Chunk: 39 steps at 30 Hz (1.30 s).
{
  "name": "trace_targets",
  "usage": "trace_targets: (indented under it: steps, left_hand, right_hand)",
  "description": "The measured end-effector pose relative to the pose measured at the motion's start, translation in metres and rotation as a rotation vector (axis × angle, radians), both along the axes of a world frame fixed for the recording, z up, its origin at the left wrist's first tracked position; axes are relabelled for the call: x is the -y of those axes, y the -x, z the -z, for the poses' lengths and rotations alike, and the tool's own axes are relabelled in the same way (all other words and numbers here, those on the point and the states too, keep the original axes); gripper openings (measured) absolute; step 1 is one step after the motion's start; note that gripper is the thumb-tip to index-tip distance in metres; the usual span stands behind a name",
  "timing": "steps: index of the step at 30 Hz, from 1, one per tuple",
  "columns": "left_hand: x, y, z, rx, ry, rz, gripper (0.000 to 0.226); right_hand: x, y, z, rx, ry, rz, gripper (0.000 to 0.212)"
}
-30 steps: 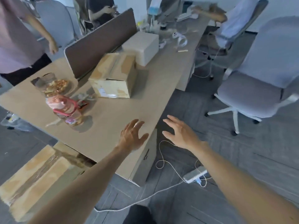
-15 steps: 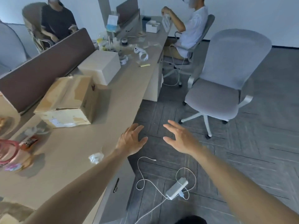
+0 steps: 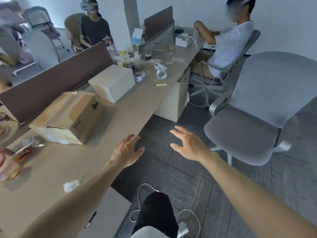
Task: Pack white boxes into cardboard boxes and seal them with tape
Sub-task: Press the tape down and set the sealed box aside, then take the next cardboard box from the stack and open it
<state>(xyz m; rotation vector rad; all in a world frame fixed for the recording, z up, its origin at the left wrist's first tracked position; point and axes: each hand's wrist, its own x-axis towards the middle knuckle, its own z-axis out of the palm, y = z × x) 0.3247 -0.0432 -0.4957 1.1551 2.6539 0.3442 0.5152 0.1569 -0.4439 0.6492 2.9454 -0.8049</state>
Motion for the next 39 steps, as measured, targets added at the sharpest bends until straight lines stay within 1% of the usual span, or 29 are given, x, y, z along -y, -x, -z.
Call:
trace_targets:
  steps: [4,10,15,18,23,26,30,33,37,39]
  left_hand:
    - [-0.023,0.022,-0.003,-0.015,-0.032,-0.114,0.056]
    - [-0.066,0.078,0.019,-0.011,-0.058,-0.226,0.056]
    - [-0.131,0.158,0.039,0.033,-0.094,-0.298,0.055]
    - [-0.166,0.213,0.044,0.058,-0.099,-0.332,0.056]
    - [-0.198,0.284,0.031,0.020,-0.120,-0.387,0.057]
    - [-0.194,0.309,0.031,-0.029,-0.110,-0.431,0.056]
    - [-0.162,0.337,0.033,-0.058,-0.083,-0.560,0.058]
    - [-0.129,0.343,0.038,-0.049,-0.061,-0.698,0.070]
    - [-0.086,0.345,0.040,-0.061,-0.048,-0.920,0.078]
    - [-0.069,0.343,0.036,-0.037,-0.015,-1.046,0.085]
  right_hand:
    - [-0.032,0.040,-0.001,-0.001,-0.020,-0.133,0.061]
    - [-0.083,0.120,0.013,0.037,-0.068,-0.294,0.063]
    - [-0.145,0.223,0.014,0.072,-0.117,-0.373,0.062]
    - [-0.180,0.286,0.010,0.123,-0.103,-0.396,0.062]
    - [-0.215,0.381,0.004,0.152,-0.141,-0.485,0.061]
    - [-0.216,0.426,0.011,0.153,-0.141,-0.557,0.061]
    - [-0.197,0.492,0.026,0.174,-0.119,-0.690,0.061]
    - [-0.171,0.541,0.037,0.167,-0.095,-0.843,0.062]
    - [-0.134,0.600,0.044,0.161,-0.083,-1.054,0.062]
    - [-0.118,0.624,0.045,0.162,-0.076,-1.144,0.062]
